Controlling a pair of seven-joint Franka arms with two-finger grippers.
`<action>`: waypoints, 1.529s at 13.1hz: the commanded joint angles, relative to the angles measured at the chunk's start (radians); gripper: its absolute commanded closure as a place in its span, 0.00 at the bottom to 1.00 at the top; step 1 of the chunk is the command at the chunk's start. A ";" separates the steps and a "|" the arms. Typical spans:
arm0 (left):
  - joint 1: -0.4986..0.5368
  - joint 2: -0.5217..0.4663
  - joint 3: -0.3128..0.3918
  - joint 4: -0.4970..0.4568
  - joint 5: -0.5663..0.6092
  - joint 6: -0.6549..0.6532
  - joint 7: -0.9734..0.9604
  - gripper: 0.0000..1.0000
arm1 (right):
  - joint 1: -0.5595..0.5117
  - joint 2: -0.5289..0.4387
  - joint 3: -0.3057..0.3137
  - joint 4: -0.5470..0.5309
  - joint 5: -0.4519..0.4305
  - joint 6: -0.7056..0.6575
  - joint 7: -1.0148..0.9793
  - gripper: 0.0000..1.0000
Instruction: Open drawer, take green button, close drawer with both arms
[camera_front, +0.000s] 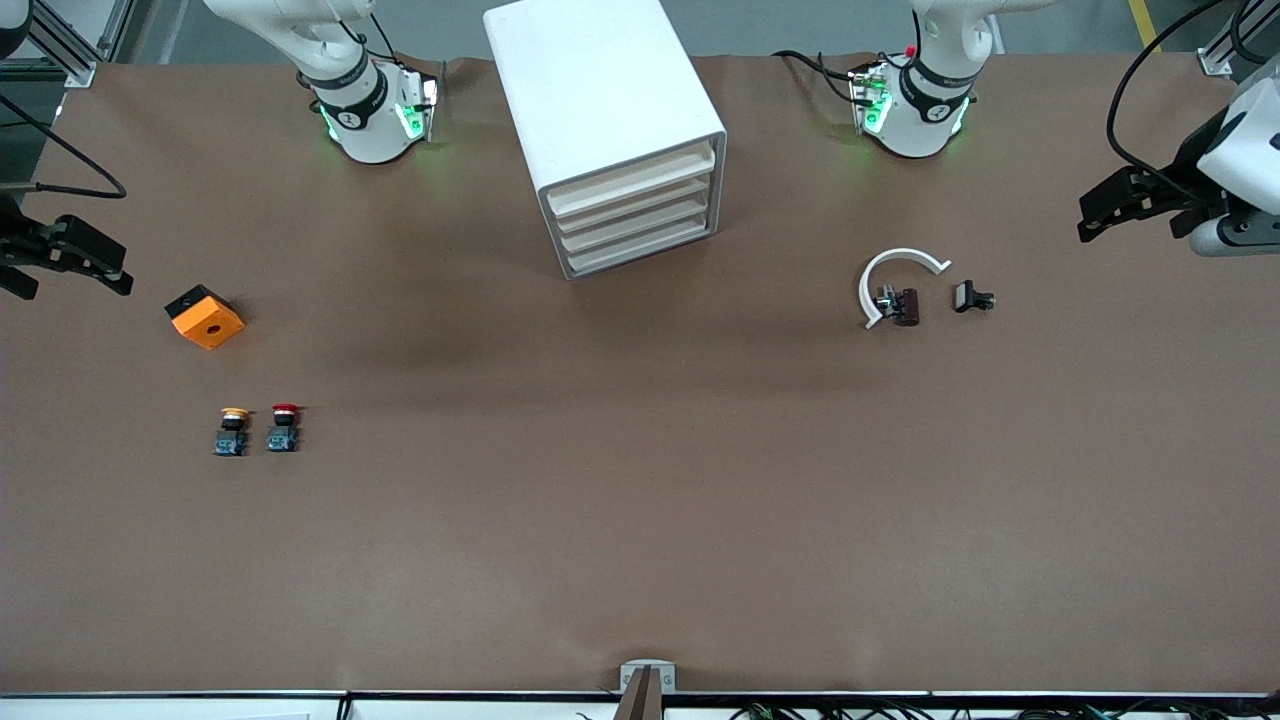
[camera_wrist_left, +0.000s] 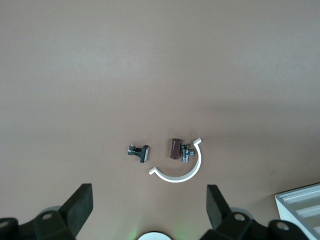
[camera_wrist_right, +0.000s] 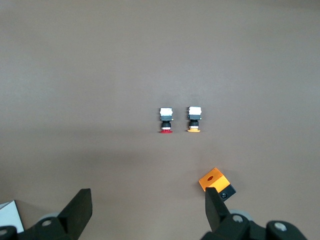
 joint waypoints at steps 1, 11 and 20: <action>-0.003 0.012 -0.007 0.032 0.000 -0.021 0.000 0.00 | 0.001 0.001 0.003 0.014 -0.016 -0.011 0.021 0.00; -0.119 0.339 -0.011 0.064 -0.074 -0.008 -0.332 0.00 | 0.159 0.003 0.008 0.003 -0.002 -0.047 0.286 0.00; -0.282 0.754 -0.011 0.181 -0.292 0.077 -1.022 0.00 | 0.406 0.061 0.008 -0.001 0.005 -0.013 0.720 0.00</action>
